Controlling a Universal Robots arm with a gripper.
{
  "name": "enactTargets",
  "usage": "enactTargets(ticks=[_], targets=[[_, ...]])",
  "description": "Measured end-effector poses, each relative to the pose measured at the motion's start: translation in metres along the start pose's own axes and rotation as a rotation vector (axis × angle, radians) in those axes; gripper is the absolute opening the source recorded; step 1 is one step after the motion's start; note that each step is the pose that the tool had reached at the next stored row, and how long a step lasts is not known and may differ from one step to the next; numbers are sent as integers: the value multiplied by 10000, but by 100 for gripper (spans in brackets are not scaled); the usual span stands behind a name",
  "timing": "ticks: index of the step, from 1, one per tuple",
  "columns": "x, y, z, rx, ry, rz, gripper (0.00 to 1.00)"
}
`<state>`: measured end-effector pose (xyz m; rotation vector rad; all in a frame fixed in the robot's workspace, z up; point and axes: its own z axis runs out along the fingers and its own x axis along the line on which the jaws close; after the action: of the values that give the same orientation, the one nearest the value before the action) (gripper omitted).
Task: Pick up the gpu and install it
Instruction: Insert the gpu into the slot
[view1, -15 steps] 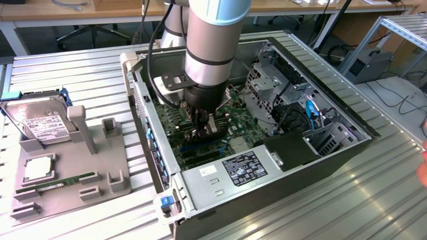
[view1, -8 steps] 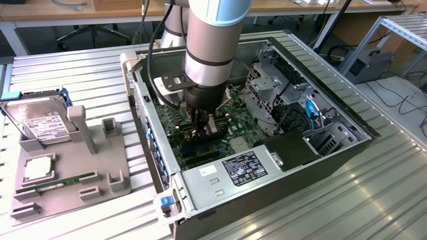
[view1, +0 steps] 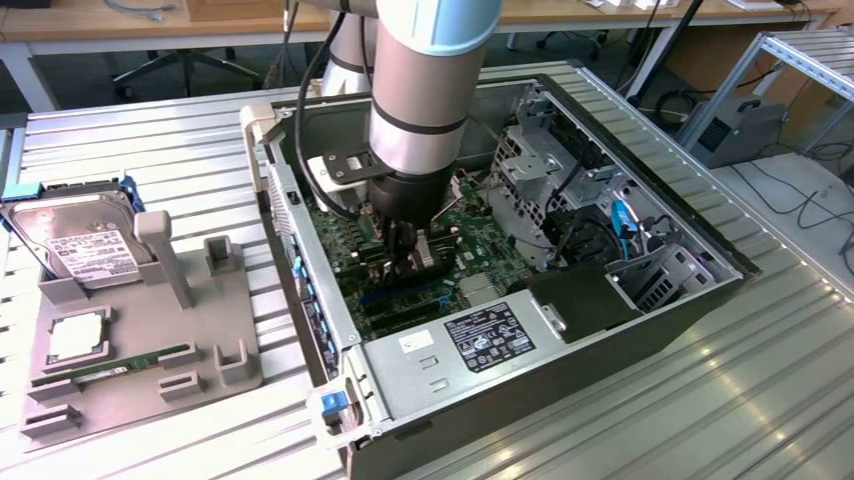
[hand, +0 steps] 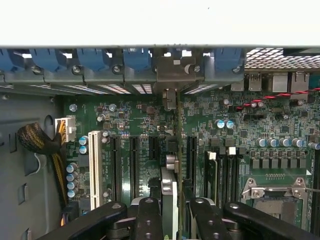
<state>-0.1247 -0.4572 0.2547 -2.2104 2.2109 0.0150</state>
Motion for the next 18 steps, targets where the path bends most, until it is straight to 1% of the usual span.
enactTargets(ticks=[3, 9, 10, 11, 12, 13, 16, 17, 18], targets=[[-1, -1, 13, 6, -12, -1, 27], [-1, 0, 14, 2, -12, 0, 27], [-1, 0, 14, 2, -11, 1, 27], [-1, 0, 14, 4, -9, 1, 33], [-1, 0, 13, 4, -8, 1, 33], [0, 0, 12, 2, -6, 0, 40], [0, 0, 5, 0, -2, 0, 40], [-1, 0, -7, 1, -4, 0, 40], [-2, -1, -51, 3, -6, -1, 40]])
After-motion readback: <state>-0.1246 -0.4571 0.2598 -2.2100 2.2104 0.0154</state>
